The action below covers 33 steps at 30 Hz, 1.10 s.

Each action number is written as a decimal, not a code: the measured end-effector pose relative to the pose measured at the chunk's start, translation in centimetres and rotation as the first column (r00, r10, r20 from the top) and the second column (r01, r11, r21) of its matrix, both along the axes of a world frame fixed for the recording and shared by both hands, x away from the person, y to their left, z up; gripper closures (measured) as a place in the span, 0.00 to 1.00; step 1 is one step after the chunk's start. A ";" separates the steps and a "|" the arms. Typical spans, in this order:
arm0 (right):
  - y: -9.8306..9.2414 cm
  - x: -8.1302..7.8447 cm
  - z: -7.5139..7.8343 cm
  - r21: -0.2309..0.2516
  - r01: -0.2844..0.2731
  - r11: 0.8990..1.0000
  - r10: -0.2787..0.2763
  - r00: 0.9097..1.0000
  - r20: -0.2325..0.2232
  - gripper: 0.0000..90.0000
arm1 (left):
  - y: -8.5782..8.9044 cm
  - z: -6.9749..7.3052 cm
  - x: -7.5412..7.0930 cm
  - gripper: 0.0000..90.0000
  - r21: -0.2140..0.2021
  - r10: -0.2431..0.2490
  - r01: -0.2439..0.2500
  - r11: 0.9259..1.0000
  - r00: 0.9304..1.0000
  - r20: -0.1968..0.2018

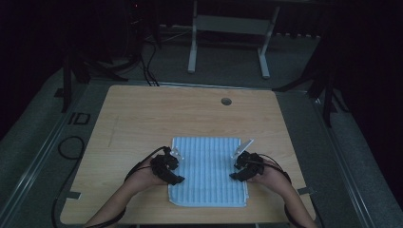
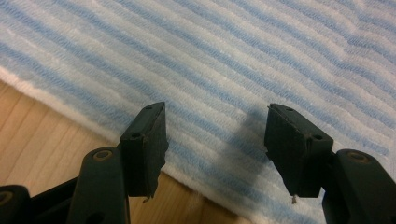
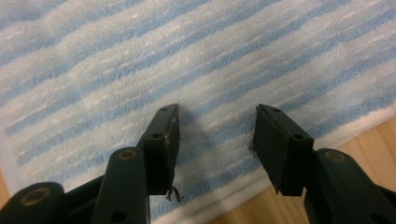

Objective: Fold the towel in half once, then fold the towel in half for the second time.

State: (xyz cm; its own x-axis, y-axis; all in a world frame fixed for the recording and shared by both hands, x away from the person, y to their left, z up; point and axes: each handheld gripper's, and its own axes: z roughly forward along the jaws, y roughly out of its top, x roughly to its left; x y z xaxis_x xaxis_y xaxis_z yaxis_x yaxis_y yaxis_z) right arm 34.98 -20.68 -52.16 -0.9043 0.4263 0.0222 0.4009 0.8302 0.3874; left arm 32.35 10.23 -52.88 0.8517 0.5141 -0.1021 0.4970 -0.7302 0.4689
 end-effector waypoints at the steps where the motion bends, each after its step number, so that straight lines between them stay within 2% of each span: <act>1: -0.1 0.1 0.2 0.000 0.003 1.000 -0.003 1.000 0.008 0.55 | 0.2 0.4 0.2 0.43 -0.008 0.007 -0.007 1.000 1.000 -0.001; 5: -1.0 1.3 2.3 0.010 0.024 1.000 -0.025 0.999 0.043 0.55 | 0.8 1.9 1.2 0.42 -0.022 0.046 -0.045 0.999 0.999 0.027; 6: -1.0 1.3 2.3 0.010 0.024 1.000 -0.025 0.999 0.043 0.55 | 0.8 1.9 1.2 0.42 -0.022 0.046 -0.045 0.999 0.999 0.027; 7: -1.3 1.7 2.8 0.013 0.028 1.000 -0.028 0.999 0.045 0.55 | 1.2 2.5 1.8 0.42 -0.031 0.055 -0.053 0.998 0.998 0.038; 8: -1.8 2.9 3.8 0.017 0.051 0.999 -0.051 0.997 0.052 0.55 | 1.5 3.0 2.7 0.42 -0.036 0.072 -0.070 0.997 0.996 0.047; 9: -2.0 3.3 4.0 0.021 0.058 0.998 -0.059 0.997 0.052 0.55 | 1.6 3.2 3.2 0.42 -0.038 0.082 -0.081 0.996 0.996 0.046; 10: -2.0 3.3 4.0 0.021 0.058 0.998 -0.059 0.997 0.052 0.55 | 1.6 3.2 3.2 0.42 -0.038 0.082 -0.081 0.996 0.996 0.046; 11: -2.5 4.6 4.6 0.019 0.081 0.997 -0.082 0.995 0.059 0.55 | 2.0 3.7 4.5 0.42 -0.046 0.099 -0.097 0.994 0.993 0.060; 13: -2.7 5.7 4.8 0.012 0.094 0.995 -0.095 0.994 0.050 0.55 | 2.2 4.0 5.8 0.42 -0.062 0.114 -0.109 0.992 0.990 0.084; 15: -3.0 6.9 4.9 0.004 0.107 0.994 -0.107 0.994 0.037 0.55 | 2.3 4.3 6.9 0.42 -0.069 0.132 -0.125 0.990 0.985 0.108; 17: -3.0 8.0 5.1 -0.008 0.118 0.993 -0.118 0.993 0.021 0.55 | 2.2 4.3 8.1 0.42 -0.049 0.154 -0.150 0.988 0.982 0.109; 18: -3.0 8.0 5.1 -0.008 0.118 0.993 -0.118 0.993 0.021 0.55 | 2.2 4.3 8.1 0.42 -0.049 0.154 -0.150 0.988 0.982 0.109; 19: -3.1 9.2 5.3 -0.022 0.130 0.991 -0.130 0.991 0.019 0.55 | 1.9 4.3 9.2 0.42 -0.038 0.168 -0.165 0.986 0.980 0.106; 21: -3.1 10.2 5.3 -0.027 0.153 0.988 -0.153 0.988 0.014 0.55 | 1.5 4.3 10.2 0.42 -0.031 0.178 -0.176 0.984 0.979 0.101; 23: -3.0 11.1 5.2 -0.027 0.167 0.986 -0.167 0.986 0.006 0.56 | 1.1 4.2 11.1 0.42 -0.011 0.176 -0.175 0.984 0.979 0.102; 24: -3.0 11.1 5.2 -0.027 0.167 0.986 -0.167 0.986 0.006 0.56 | 1.1 4.2 11.1 0.42 -0.011 0.176 -0.175 0.984 0.979 0.102; 26: -2.7 11.8 4.7 -0.048 0.161 0.986 -0.161 0.987 -0.009 0.56 | 0.6 3.7 12.2 0.42 0.023 0.164 -0.167 0.986 0.980 0.116; 29: -1.7 12.4 3.9 -0.063 0.145 0.987 -0.146 0.989 -0.021 0.56 | 0.5 3.1 13.0 0.42 0.034 0.162 -0.166 0.986 0.982 0.094; 31: -1.4 12.5 3.7 -0.073 0.139 0.988 -0.141 0.990 -0.022 0.56 | 0.5 3.1 13.0 0.42 0.034 0.162 -0.166 0.986 0.982 0.094; 32: -1.4 12.5 3.7 -0.073 0.139 0.988 -0.141 0.990 -0.022 0.56 | 0.5 2.5 13.4 0.42 0.033 0.157 -0.159 0.987 0.985 0.074; 33: -0.7 12.8 2.9 -0.106 0.122 0.987 -0.126 0.992 -0.031 0.56 | 0.5 2.2 13.6 0.43 0.036 0.154 -0.157 0.987 0.986 0.070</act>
